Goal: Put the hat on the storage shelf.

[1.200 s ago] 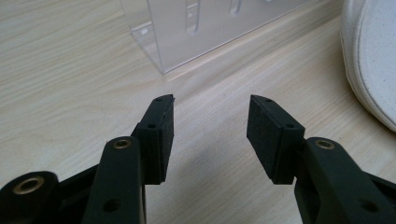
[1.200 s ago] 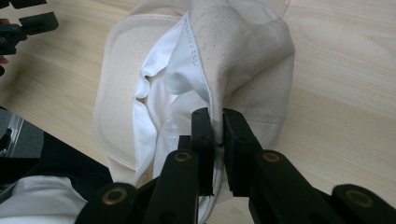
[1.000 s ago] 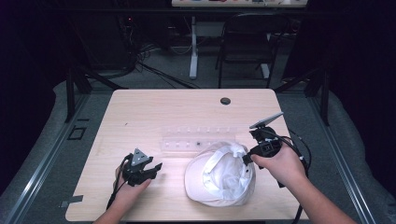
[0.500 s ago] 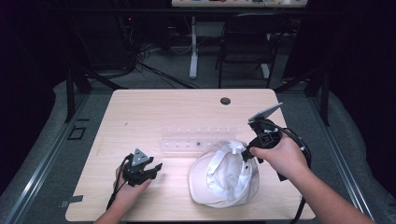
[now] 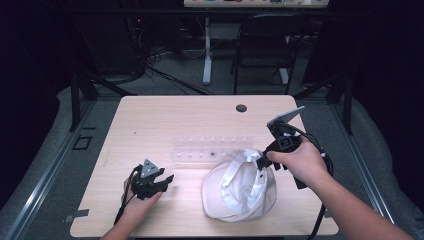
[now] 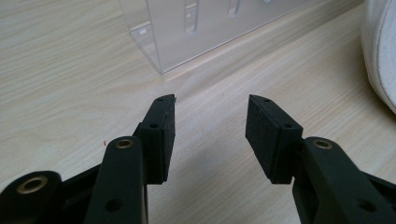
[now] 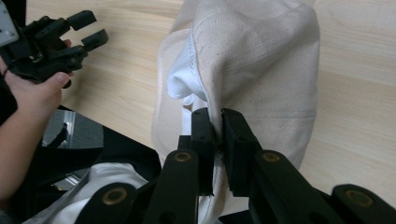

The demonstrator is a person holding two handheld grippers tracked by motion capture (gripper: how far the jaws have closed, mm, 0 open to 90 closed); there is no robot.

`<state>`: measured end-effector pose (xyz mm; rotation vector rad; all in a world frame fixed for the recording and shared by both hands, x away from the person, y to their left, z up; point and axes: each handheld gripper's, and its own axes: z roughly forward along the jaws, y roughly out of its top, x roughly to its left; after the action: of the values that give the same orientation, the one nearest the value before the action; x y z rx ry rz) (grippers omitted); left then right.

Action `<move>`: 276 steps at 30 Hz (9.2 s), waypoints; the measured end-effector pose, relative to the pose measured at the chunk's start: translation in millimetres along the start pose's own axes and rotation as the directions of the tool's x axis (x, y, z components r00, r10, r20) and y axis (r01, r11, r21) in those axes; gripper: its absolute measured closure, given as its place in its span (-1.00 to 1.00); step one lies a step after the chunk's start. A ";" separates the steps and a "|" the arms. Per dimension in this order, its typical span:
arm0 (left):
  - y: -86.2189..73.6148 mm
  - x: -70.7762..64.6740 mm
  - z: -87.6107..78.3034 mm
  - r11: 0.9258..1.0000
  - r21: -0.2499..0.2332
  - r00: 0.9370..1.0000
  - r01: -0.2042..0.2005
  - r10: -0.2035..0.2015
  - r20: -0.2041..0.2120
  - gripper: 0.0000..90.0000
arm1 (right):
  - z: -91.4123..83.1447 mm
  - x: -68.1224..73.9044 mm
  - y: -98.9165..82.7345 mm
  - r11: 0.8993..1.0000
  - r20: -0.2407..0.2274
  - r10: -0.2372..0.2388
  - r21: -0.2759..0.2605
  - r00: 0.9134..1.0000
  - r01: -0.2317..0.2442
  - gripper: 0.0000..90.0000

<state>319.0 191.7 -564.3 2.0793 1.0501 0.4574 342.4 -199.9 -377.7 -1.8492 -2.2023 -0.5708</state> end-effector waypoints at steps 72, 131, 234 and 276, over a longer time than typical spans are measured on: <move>3.0 -17.7 1.9 0.998 -0.017 0.997 -0.057 0.058 0.050 0.06 | -69.3 43.2 68.7 0.986 -0.305 0.048 -0.138 0.951 -0.094 0.86; 120.0 -93.9 32.0 0.975 -0.129 0.983 -0.179 0.184 0.026 0.55 | -58.6 56.8 125.7 0.935 -0.322 0.127 -0.277 0.938 -0.222 0.86; 78.1 -63.8 42.2 0.995 -0.103 0.992 -0.007 0.020 0.125 0.40 | 5.6 63.8 131.8 0.969 -0.194 0.099 -0.203 0.976 -0.139 0.85; 33.2 -19.1 -3.4 0.995 -0.103 0.999 0.017 -0.012 0.051 0.05 | -20.9 2.9 83.3 0.969 -0.104 0.067 -0.232 0.992 -0.090 0.51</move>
<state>323.2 165.3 -536.7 1.9811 0.9910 0.4407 421.5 -194.6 -344.5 -1.9664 -2.0653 -0.9209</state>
